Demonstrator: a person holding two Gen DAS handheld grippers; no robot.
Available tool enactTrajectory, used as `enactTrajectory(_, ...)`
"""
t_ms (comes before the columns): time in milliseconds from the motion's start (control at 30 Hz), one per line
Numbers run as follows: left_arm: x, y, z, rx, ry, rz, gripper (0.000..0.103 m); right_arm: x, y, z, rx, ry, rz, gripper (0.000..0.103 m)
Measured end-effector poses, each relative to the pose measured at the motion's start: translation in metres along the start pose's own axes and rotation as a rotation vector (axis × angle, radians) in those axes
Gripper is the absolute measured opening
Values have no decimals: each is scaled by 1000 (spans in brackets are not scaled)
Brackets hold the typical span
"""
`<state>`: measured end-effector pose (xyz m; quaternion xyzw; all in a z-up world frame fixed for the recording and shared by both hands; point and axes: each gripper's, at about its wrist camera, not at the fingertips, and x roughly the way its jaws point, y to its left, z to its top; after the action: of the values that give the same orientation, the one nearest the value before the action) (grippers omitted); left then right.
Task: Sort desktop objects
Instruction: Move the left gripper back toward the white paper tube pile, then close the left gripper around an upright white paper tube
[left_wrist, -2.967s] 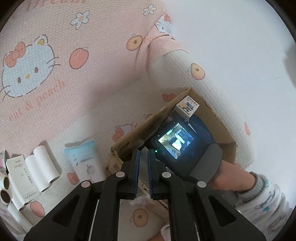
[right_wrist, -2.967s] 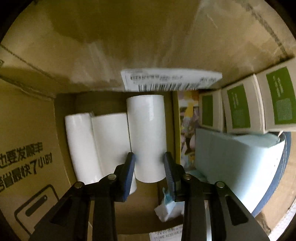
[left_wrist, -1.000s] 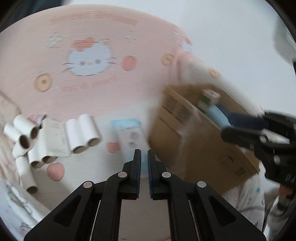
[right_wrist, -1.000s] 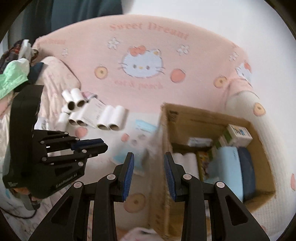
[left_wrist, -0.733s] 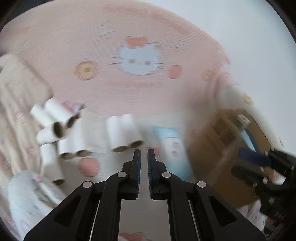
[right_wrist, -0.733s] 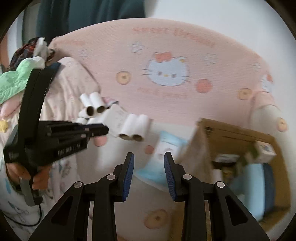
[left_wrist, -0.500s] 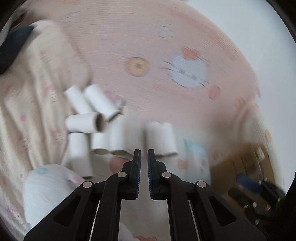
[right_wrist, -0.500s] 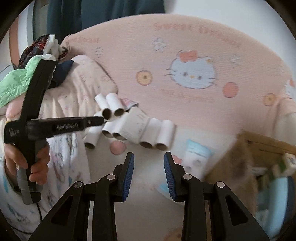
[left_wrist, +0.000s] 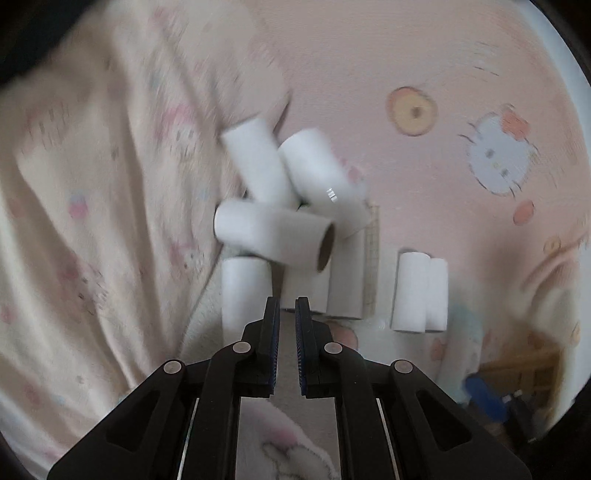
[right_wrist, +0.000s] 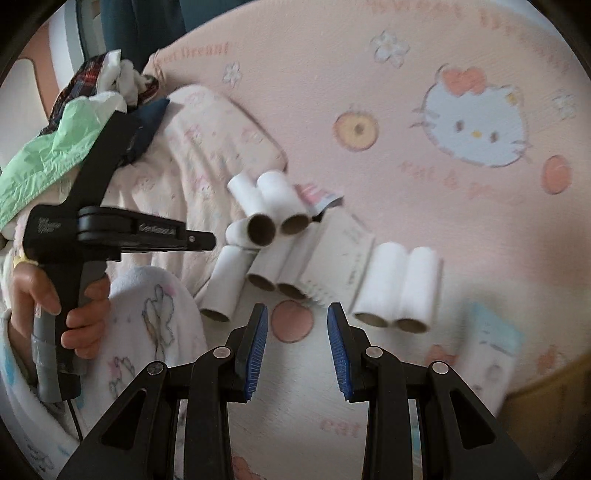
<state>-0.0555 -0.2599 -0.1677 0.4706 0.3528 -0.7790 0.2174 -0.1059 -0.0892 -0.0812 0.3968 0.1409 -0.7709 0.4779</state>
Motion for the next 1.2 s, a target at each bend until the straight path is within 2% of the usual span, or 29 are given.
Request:
enactTrajectory(100,4,10,10,-62,24,-44,15,20,0,0,13,36,44,30)
enactTrajectory(167,8,13,16,-100,27,-31,24,35,-1,1,35,59,86,30)
enactTrajectory(233,16,17,25,-113,68,-13,38,48,-3,2,66,80,135,30)
enactTrajectory(333,31,23,31,-135,137,0,42,70,-8,5,144,119,205,30)
enactTrajectory(500,47,36,30,-203,209,-3,43,99,-11,9,240,160,297,30)
enactTrajectory(667,59,37,26,-201,268,54,43,117,3,12,213,196,318,30)
enactTrajectory(900,69,30,20,-159,317,87,45,141,16,12,197,244,353,30)
enactTrajectory(1067,70,31,16,-159,333,37,45,159,19,11,211,284,371,30)
enactTrajectory(1133,70,33,14,-169,342,21,45,165,18,12,230,288,404,30)
enactTrajectory(1200,69,37,12,-186,342,10,45,170,16,13,244,299,413,33)
